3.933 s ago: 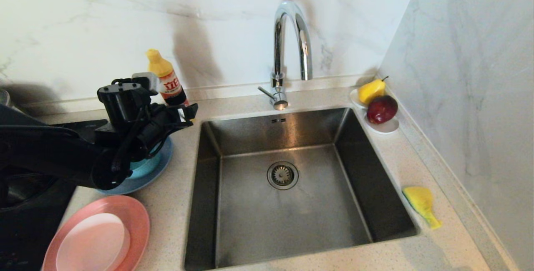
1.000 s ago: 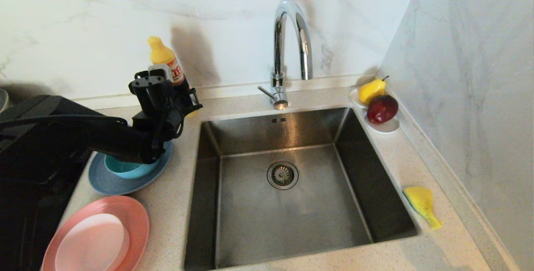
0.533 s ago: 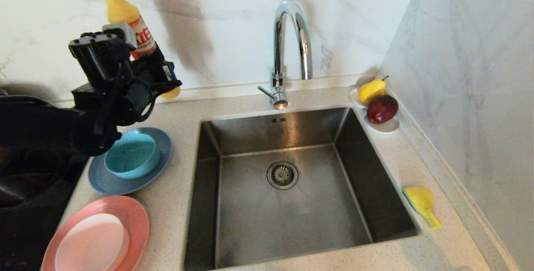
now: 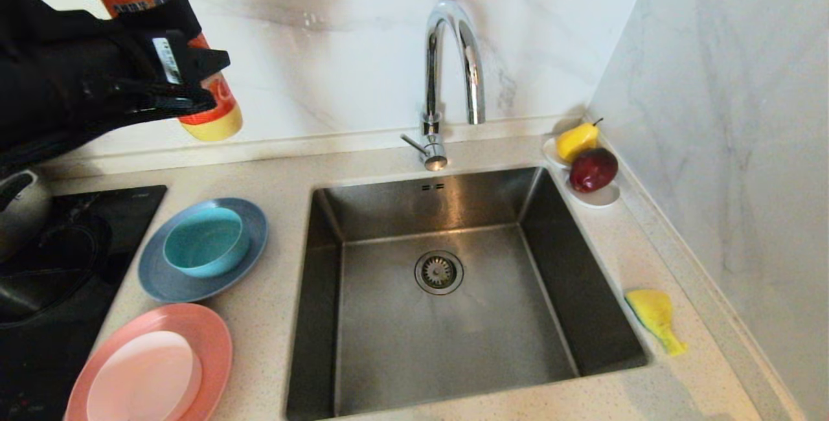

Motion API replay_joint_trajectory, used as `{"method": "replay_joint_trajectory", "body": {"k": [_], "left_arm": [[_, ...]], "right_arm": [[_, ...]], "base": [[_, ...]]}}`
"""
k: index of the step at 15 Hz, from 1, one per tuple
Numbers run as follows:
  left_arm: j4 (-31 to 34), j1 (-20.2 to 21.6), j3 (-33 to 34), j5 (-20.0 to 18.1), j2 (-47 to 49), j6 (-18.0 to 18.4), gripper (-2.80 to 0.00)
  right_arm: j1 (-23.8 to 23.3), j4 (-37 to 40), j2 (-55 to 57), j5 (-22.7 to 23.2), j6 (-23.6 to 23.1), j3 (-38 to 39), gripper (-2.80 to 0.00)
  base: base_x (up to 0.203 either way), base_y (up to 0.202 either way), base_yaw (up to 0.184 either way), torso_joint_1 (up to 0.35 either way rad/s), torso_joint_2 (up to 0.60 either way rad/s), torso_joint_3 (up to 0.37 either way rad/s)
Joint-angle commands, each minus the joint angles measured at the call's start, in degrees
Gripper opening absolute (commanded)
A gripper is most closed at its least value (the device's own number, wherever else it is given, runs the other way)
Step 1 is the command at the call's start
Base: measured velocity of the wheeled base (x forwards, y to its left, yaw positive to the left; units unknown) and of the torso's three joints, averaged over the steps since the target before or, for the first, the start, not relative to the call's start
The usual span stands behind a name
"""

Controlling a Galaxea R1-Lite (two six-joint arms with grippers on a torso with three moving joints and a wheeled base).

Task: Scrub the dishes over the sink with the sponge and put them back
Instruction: Squeeze it onto the sponge

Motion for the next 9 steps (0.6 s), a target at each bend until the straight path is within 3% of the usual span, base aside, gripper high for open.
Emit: {"method": "replay_joint_trajectory", "body": {"k": [1,4,9], "left_arm": [[7.7,-4.8,-3.0,0.1,-6.2,1.8,-2.8],[18.0,-11.6,-9.8,0.0,-7.7,2.9,-2.8],[20.3,-17.5,-17.4,0.2,-3.4,3.9,-2.8]], "right_arm": [[0.0,0.0,0.0,0.0,0.0,0.0,-2.8],[0.0,0.0,0.0,0.0,0.0,0.0,-2.8],[0.0,0.0,0.0,0.0,0.0,0.0,-2.8]], "base": [[0.0,0.0,0.0,0.0,0.0,0.0],[0.0,0.0,0.0,0.0,0.0,0.0],[0.0,0.0,0.0,0.0,0.0,0.0]]}}
